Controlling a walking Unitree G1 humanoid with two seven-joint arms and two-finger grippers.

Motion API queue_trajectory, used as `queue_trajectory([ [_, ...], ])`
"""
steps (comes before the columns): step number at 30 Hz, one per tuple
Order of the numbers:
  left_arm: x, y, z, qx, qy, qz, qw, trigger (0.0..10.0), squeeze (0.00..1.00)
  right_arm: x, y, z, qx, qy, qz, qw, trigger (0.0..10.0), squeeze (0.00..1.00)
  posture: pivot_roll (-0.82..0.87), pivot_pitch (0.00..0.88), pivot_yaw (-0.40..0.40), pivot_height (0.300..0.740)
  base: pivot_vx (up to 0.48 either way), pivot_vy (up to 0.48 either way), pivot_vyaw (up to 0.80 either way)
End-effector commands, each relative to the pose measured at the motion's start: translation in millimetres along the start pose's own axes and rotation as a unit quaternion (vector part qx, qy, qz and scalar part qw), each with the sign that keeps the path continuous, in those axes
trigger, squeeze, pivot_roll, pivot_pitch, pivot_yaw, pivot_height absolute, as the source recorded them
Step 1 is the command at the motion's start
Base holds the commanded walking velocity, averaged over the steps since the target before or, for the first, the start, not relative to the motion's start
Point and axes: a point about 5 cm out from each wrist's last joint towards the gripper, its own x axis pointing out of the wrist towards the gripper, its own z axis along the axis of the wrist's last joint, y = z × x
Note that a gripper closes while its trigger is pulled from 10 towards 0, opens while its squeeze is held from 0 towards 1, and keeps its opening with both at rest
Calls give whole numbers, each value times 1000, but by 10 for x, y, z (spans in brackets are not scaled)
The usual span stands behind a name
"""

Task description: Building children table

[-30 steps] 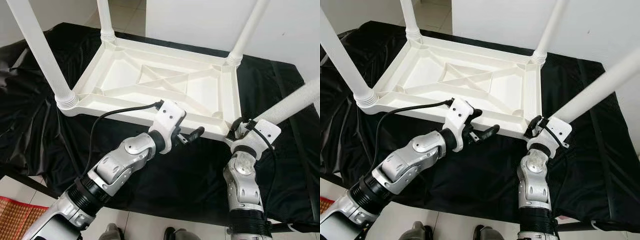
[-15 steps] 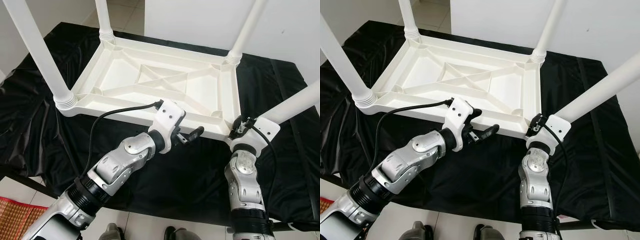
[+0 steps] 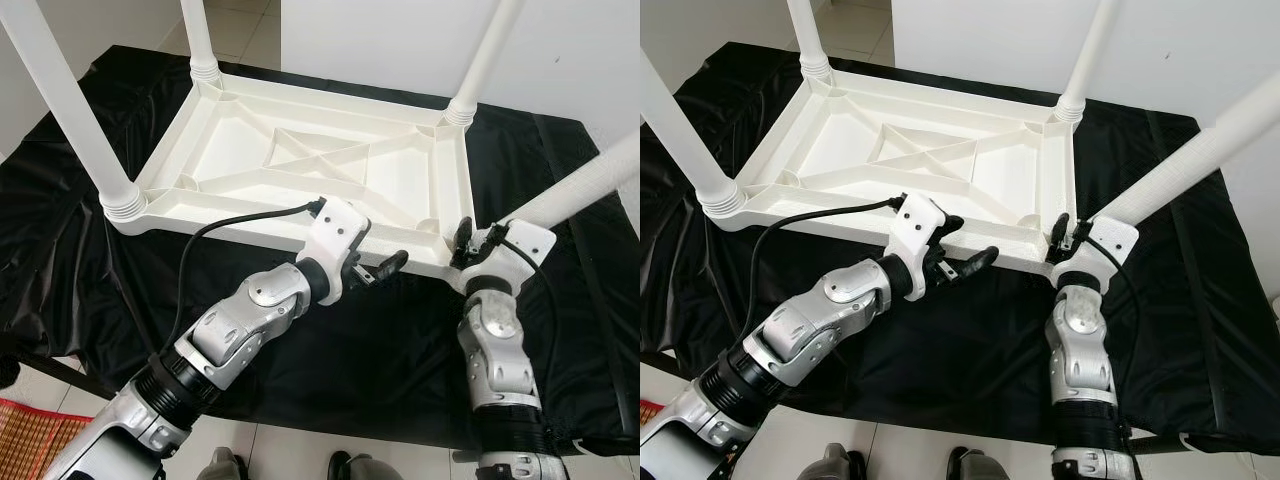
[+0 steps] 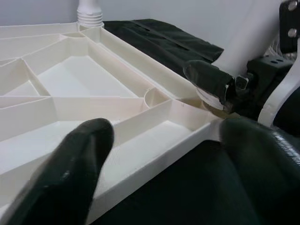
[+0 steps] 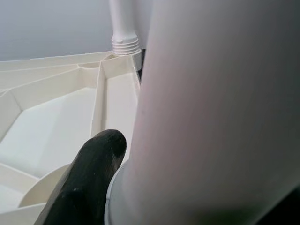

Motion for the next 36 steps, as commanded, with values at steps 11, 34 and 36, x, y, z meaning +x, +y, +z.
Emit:
queue_trajectory([
  [11, 5, 61, 315, 32, -36, -117, 992, 10000, 0, 119, 91, 151, -26, 17, 184, 982, 10000, 0, 37, 143, -45, 740, 0, 0, 0],
  [34, 116, -96, 814, 20, -99, -224, 969, 10000, 0, -4, 187, 264, -76, 77, 498, 860, 10000, 0, 49, 81, -78, 740, 0, 0, 0],
  [36, 127, -99, 810, 21, -95, -228, 969, 10000, 0, -19, 198, 269, -79, 80, 512, 852, 10000, 0, 49, 79, -76, 740, 0, 0, 0],
])
